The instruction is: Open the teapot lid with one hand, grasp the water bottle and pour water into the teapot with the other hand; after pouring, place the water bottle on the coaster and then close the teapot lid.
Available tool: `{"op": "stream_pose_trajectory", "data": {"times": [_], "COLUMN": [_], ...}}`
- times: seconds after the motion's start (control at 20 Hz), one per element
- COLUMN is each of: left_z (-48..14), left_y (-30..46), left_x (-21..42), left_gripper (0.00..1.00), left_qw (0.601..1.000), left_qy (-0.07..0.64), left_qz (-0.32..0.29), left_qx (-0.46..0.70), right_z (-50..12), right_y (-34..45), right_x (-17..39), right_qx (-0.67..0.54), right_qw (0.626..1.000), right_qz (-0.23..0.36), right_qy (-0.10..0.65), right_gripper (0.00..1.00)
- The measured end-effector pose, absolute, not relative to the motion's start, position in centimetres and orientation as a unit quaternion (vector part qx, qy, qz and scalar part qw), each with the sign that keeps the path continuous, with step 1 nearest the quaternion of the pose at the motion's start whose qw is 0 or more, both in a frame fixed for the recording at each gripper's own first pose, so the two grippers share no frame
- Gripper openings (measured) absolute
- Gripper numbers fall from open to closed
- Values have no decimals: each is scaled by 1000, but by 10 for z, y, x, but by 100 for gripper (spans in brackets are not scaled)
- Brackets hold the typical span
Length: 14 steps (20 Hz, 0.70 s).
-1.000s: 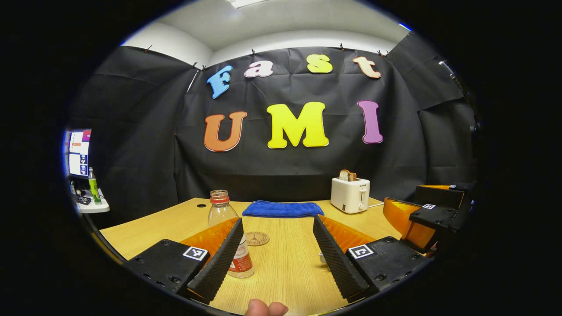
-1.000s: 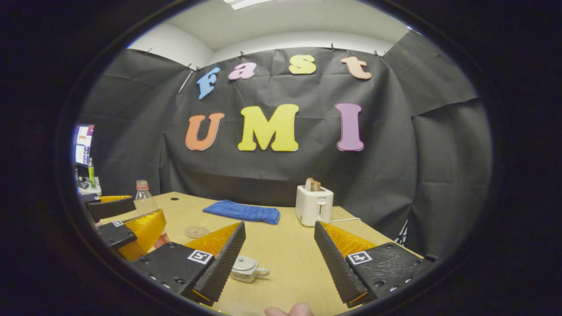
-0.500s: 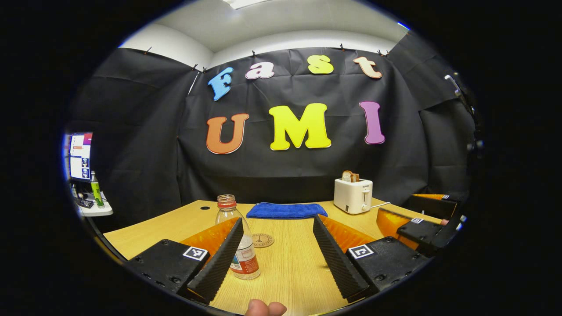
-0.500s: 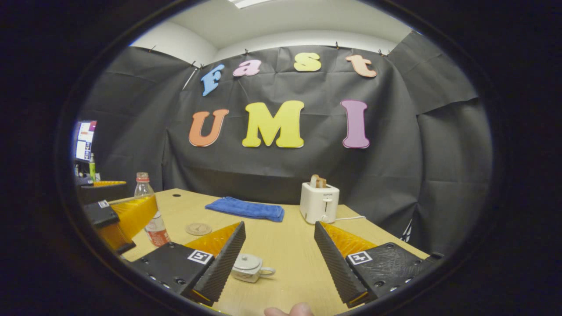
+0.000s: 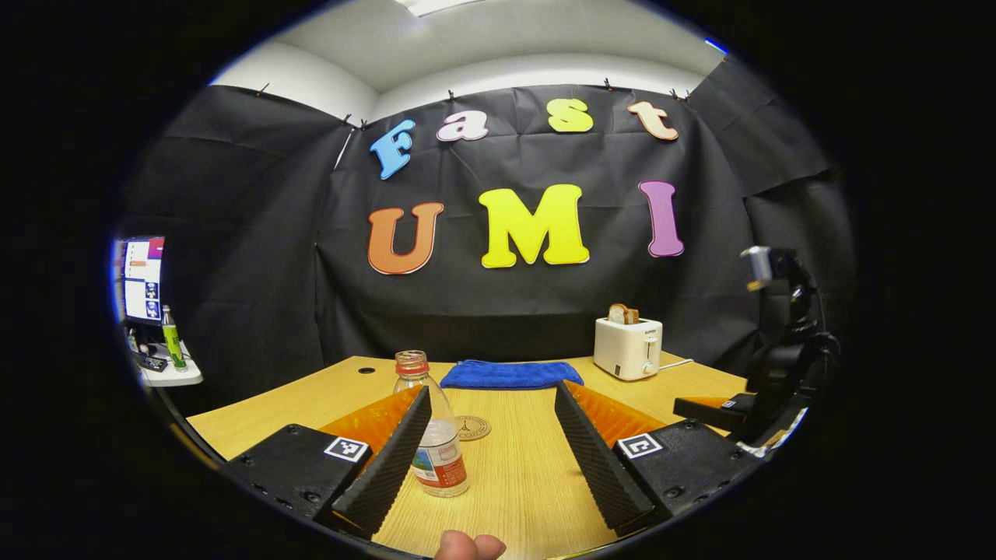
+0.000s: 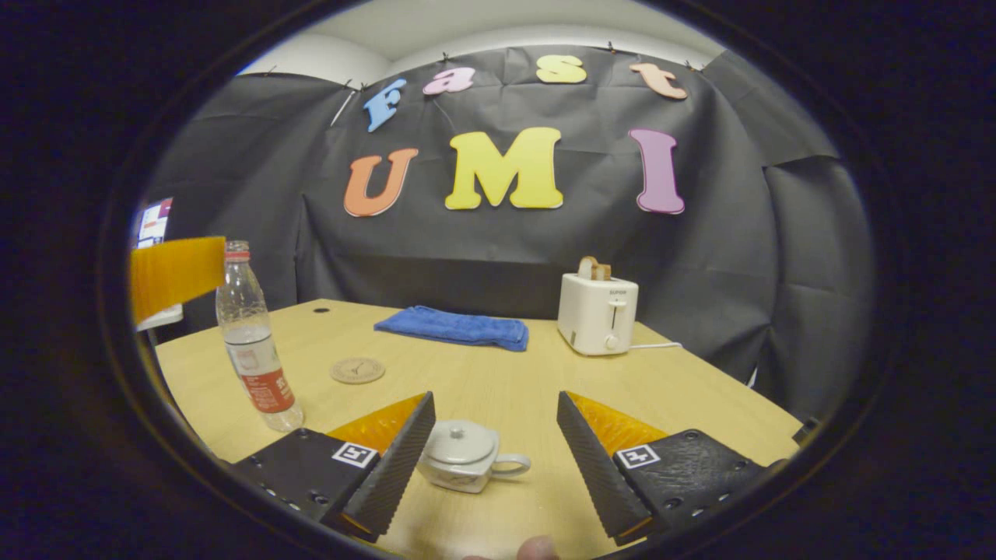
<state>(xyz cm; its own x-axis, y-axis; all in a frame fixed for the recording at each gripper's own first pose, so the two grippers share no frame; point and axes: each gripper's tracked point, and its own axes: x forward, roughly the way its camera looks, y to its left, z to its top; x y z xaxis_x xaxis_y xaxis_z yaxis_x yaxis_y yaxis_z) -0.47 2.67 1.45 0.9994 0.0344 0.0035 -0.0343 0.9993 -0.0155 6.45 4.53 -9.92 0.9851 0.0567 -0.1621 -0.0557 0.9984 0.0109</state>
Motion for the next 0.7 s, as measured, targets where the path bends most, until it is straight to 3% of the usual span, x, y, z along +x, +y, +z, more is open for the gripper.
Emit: {"op": "stream_pose_trajectory", "data": {"times": [0.2,0.35,0.55,0.6,0.7], "left_z": [16,15,12,12,11], "left_y": [32,33,33,35,34], "left_x": [-4,-5,-3,-4,-3], "left_gripper": [100,100,100,100,100], "left_qw": [1000,1000,1000,1000,1000], "left_qy": [-2,-1,5,5,7], "left_qz": [19,21,19,19,18], "left_qx": [-11,-11,-13,-12,-11], "right_z": [-111,-110,-111,-111,-111], "right_y": [51,57,60,60,61], "right_x": [77,80,81,81,83], "right_qx": [-8,-15,-21,-27,-39], "right_qw": [995,994,994,993,993], "right_qz": [32,43,51,51,49], "right_qy": [96,95,99,100,100], "right_gripper": [98,88,55,36,36]}}
